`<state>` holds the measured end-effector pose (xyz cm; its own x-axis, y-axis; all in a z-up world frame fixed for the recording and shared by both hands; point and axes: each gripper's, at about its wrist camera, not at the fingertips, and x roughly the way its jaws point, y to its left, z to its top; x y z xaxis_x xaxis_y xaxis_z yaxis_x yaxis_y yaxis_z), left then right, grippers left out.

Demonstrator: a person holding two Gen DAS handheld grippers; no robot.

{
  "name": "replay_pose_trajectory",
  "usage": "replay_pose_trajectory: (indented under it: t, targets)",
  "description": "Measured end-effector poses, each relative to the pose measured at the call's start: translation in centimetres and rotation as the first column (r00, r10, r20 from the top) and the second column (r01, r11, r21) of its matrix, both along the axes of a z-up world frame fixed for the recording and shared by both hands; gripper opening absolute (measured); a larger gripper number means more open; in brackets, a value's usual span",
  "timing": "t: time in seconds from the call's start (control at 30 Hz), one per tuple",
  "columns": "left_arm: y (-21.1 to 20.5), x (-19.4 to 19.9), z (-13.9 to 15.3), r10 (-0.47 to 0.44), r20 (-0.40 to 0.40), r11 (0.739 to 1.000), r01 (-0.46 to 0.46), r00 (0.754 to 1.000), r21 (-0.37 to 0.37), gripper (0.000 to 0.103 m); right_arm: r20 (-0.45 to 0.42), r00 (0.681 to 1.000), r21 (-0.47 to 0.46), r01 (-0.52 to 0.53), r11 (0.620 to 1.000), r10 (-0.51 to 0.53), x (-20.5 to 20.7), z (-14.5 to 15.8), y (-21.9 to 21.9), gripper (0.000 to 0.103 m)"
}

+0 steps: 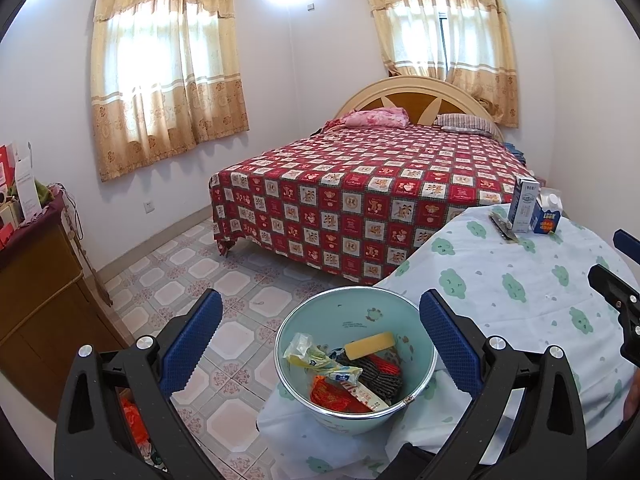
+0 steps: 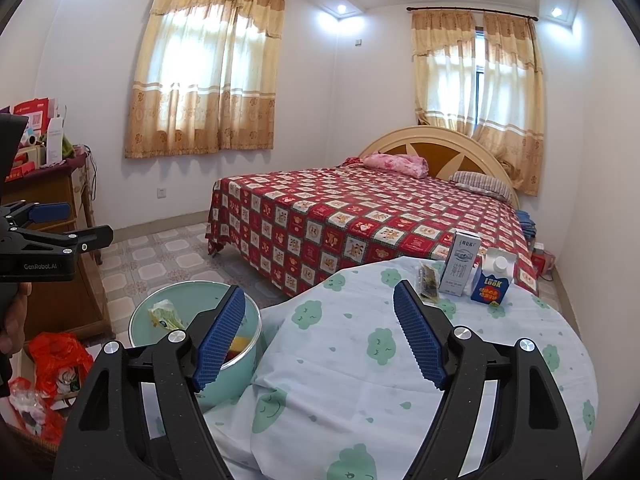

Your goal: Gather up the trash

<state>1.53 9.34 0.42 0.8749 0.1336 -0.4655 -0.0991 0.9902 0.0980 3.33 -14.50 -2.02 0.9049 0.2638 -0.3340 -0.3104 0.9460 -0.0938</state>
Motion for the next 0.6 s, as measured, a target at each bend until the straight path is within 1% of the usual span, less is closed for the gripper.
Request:
replay_pose_trajectory:
  t: [0.33,0.6]
  targets:
    - [0.37,-0.06,0.25,0.012,0.007,1.0,-0.012,1.0,0.001,0.097,0.002,1.0,0.0,0.001,1.0,-0.001,-0.05,0.02,-0.13,0.076]
    - [0.16,0.04,0.25,-0.011,0.005,1.0,0.011,1.0,0.014,0.097,0.011,1.0,0.003,0.01,1.0,-0.01,-0.27,0.6,-0.42,0.077]
